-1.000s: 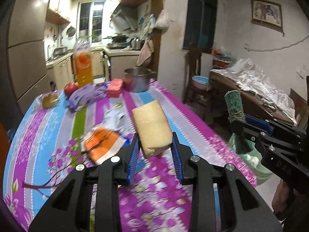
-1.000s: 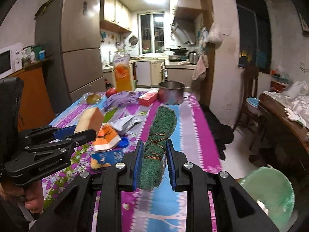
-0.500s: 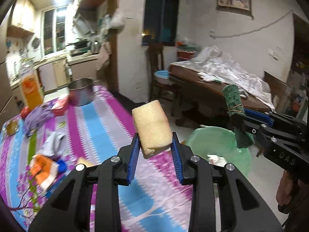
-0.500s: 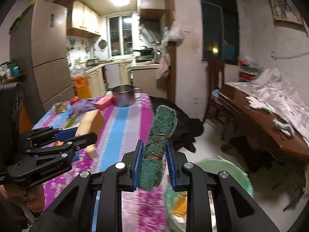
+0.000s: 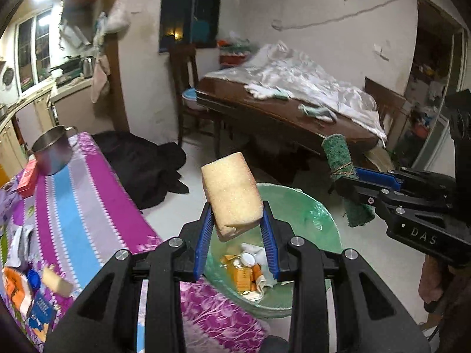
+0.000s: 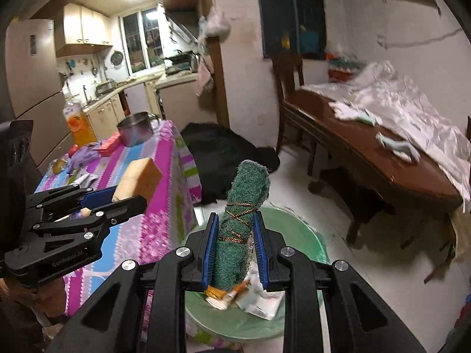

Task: Collect trash
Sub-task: 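Carry the sponge block and green scrubber over the green bin, then open both grippers to drop the sponge and scrubber into the bin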

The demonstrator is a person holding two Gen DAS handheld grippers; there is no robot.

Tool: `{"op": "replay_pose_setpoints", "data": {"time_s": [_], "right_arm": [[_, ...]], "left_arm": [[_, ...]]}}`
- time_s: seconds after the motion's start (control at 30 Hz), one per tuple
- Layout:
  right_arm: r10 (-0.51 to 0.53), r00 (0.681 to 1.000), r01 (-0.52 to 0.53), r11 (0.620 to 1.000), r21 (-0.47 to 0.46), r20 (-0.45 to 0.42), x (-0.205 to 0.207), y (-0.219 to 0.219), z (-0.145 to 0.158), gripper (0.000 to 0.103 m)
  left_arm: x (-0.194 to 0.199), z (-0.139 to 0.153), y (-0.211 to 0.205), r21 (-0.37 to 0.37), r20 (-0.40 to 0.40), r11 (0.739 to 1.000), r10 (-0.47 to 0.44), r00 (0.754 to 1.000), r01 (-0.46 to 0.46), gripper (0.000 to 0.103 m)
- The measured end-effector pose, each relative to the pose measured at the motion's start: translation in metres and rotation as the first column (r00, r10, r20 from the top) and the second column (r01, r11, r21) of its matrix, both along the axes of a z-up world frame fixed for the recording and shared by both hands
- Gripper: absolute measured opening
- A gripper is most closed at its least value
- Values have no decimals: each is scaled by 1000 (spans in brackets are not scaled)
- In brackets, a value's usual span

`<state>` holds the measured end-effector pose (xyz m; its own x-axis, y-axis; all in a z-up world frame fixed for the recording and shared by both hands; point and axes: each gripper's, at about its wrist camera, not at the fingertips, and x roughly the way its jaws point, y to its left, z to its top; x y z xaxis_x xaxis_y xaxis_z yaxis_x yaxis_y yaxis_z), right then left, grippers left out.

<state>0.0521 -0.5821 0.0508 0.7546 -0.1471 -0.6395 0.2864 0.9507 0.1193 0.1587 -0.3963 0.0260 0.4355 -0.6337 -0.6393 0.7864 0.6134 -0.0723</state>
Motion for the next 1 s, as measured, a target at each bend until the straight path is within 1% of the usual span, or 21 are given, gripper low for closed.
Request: {"op": "replay_pose_setpoints", "data": {"time_s": [0.13, 0.2, 0.33, 0.6, 1.0], "right_arm": [[-7, 999, 9, 999, 38, -53, 11, -22, -16, 25], [-6, 997, 10, 999, 42, -83, 18, -29, -25, 25], [-11, 993, 18, 998, 56, -115, 27, -38, -40, 25], [-17, 990, 27, 997, 70, -139, 33, -47, -59, 25], [-12, 989, 23, 997, 74, -147, 39, -45, -63, 25]], "left_arm": [[1, -13, -21, 37, -29, 999, -30, 999, 31, 31], [-1, -21, -28, 55, -45, 997, -49, 998, 51, 31], [0, -35, -38, 87, -60, 994, -61, 996, 66, 31], [3, -50, -44, 113, -80, 992, -54, 995, 63, 31], [7, -52, -48, 120, -74, 991, -48, 996, 57, 31]]}}
